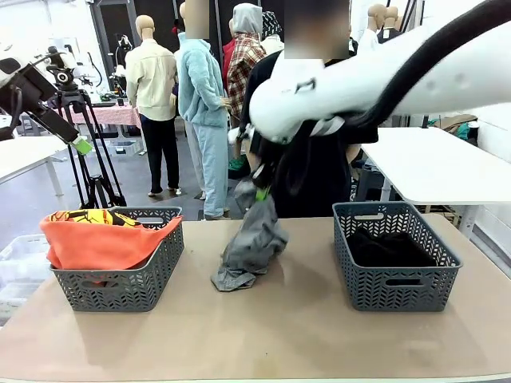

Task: Sort the tops and bottoms.
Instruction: Lift clothes from the center of the table with your right hand.

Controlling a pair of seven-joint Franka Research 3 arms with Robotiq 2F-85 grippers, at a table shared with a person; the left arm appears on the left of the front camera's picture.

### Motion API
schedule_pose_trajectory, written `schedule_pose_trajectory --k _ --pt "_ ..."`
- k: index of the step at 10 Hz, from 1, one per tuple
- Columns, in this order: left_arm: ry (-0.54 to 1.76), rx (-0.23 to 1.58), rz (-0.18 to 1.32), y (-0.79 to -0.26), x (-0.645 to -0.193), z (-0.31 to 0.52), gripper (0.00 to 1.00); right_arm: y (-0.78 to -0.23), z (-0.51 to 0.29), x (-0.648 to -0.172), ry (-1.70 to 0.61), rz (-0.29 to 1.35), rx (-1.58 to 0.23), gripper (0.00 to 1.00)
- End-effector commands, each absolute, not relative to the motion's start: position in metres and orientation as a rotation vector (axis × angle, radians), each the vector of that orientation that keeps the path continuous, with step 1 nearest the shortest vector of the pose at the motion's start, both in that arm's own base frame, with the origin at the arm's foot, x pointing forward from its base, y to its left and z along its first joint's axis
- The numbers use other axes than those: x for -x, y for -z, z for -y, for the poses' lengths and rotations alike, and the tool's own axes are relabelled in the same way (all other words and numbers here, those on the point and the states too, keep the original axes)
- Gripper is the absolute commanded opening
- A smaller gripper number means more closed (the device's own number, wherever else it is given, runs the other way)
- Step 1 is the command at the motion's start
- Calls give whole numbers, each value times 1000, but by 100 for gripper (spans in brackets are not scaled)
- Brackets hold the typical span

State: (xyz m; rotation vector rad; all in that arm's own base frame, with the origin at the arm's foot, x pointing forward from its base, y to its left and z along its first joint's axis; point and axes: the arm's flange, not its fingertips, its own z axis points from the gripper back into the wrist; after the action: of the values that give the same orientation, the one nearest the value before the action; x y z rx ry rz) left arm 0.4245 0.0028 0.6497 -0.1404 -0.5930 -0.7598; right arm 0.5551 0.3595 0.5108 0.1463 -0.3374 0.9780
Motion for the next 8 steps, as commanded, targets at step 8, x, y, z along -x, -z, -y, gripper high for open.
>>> schedule_pose_trajectory --k 8 --pt "760 131 599 -648 -423 -2 100 -604 -346 -493 -1042 660 -86 0"
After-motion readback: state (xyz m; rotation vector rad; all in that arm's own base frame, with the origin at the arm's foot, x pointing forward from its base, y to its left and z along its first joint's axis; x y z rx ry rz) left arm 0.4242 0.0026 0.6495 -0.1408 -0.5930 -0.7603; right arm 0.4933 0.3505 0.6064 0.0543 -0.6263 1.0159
